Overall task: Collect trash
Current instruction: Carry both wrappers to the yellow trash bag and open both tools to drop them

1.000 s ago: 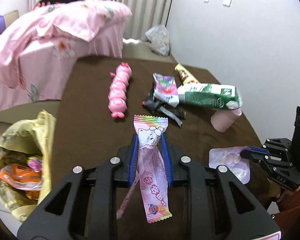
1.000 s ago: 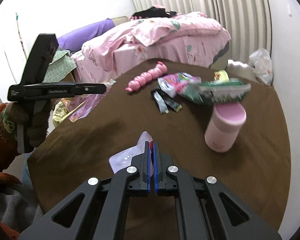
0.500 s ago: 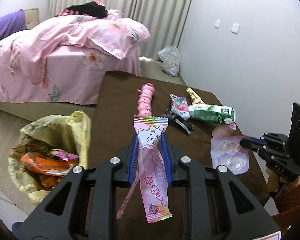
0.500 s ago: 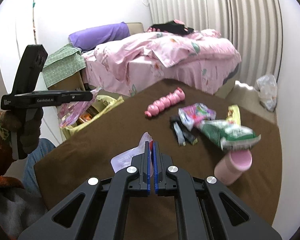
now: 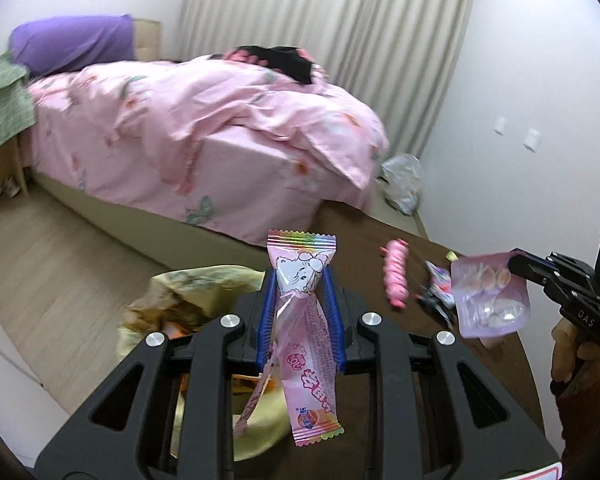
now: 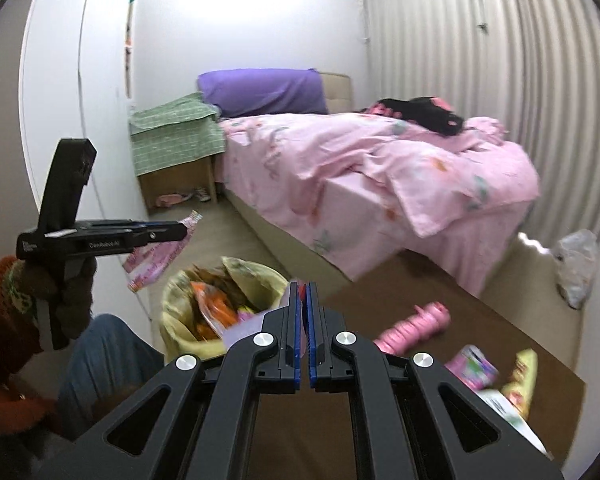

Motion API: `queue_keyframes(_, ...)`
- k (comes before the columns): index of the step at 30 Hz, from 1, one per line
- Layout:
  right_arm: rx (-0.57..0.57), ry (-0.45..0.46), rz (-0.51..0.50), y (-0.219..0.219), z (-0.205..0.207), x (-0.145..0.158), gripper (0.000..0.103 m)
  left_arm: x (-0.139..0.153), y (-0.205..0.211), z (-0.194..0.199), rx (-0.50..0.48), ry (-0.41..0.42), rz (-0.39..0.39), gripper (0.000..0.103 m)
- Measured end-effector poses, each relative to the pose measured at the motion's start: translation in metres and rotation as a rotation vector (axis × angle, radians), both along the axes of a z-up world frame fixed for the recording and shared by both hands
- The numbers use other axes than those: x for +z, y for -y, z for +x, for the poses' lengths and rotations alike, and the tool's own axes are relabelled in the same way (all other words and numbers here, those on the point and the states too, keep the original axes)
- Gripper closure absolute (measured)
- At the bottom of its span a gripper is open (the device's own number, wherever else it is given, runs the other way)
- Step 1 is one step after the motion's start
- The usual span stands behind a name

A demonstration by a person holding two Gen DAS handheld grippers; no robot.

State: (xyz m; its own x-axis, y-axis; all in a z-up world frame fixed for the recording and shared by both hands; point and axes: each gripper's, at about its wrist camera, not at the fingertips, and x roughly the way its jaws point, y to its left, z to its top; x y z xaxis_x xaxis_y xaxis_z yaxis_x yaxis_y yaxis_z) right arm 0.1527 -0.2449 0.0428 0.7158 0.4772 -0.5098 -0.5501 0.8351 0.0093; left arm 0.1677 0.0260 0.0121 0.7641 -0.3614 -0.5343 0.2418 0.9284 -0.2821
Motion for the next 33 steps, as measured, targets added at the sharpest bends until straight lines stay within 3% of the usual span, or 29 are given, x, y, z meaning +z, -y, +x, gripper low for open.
queue_keyframes(5,0.077,-0.023,-0.03,-0.054,0.036,-0.01,0.098,-0.018,-0.035,0.022,0.063,-0.041,-0.057,0.081)
queue_keyframes(9,0.134,-0.077,-0.075,-0.099,0.071,-0.036,0.098,-0.035,-0.053,0.037,0.086,-0.06,-0.122,0.081)
queue_keyframes(18,0.161,-0.237,-0.081,-0.139,0.124,-0.095,0.098,-0.09,-0.07,0.063,0.107,-0.166,-0.183,0.081)
queue_keyframes(25,0.168,-0.315,-0.115,-0.15,0.138,-0.127,0.098,-0.127,-0.065,0.066,0.116,-0.229,-0.095,0.081)
queue_keyframes(33,0.18,-0.352,-0.149,-0.159,0.139,-0.144,0.097,-0.134,-0.074,0.065,0.122,-0.249,-0.116,0.08)
